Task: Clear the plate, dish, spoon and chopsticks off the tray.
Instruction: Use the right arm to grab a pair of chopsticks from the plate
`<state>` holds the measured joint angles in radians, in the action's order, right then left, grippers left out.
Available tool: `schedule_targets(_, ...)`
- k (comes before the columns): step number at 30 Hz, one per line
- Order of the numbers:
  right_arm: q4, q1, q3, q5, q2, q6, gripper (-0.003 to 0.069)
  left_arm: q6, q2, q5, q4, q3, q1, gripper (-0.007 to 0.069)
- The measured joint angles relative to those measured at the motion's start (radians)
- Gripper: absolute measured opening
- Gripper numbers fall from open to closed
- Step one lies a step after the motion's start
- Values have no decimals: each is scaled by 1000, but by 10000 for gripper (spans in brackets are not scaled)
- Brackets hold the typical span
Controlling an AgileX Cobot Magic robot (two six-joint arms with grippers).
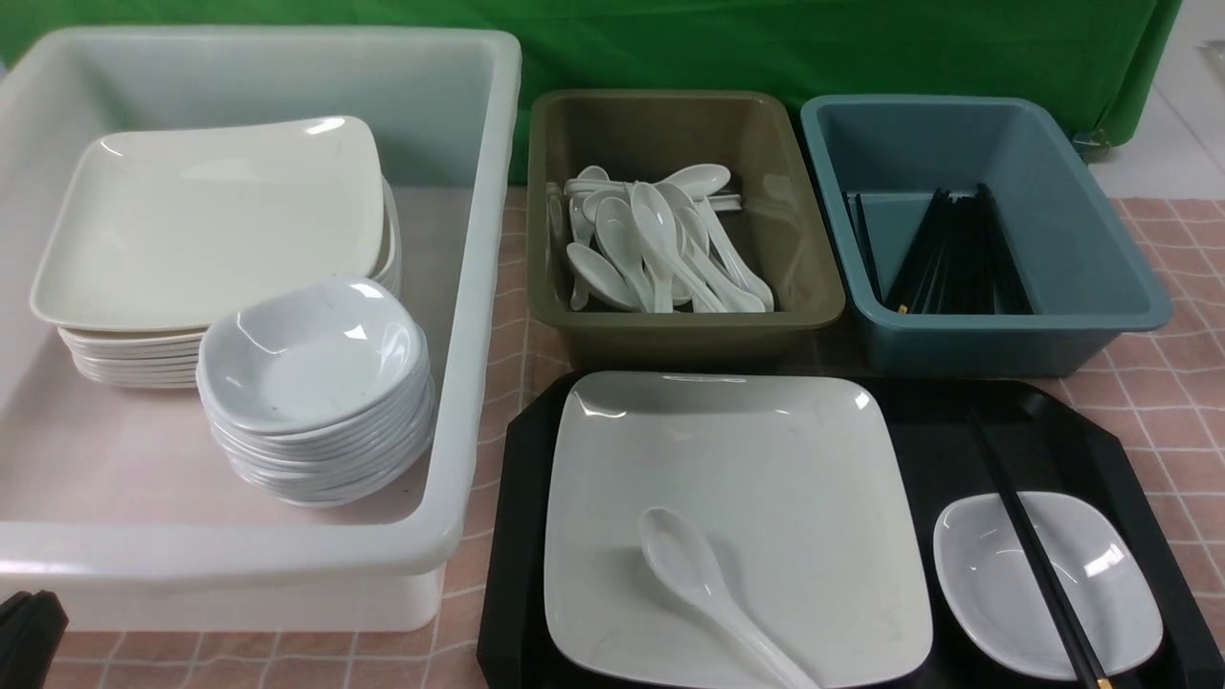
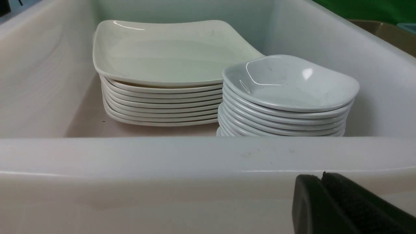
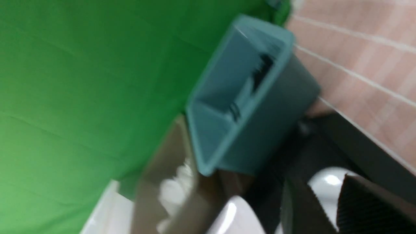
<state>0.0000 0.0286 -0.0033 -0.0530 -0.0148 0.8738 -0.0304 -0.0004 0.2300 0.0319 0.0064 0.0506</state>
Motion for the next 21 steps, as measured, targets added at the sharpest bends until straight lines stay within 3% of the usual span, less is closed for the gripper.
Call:
schedule_targets(4, 0, 0, 0, -114, 0, -27, 204, 0, 0, 0, 0, 0, 0, 22)
schedule_targets(6, 0, 0, -4, -185, -2, -100, 101, 0, 0, 0, 0, 0, 0, 22)
schedule_targets(8, 0, 0, -23, -166, -5, -150, 54, 0, 0, 0, 0, 0, 0, 22)
schedule_targets(12, 0, 0, -186, 22, -87, -350, 30, 0, 0, 0, 0, 0, 0, 22)
schedule_targets(16, 0, 0, -425, 391, -297, -613, 30, 0, 0, 0, 0, 0, 0, 22)
schedule_targets(20, 0, 0, -587, 804, -579, -756, 30, 0, 0, 0, 0, 0, 0, 22)
schedule_targets(21, 0, 0, -603, 839, -636, -772, 30, 0, 0, 0, 0, 0, 0, 22)
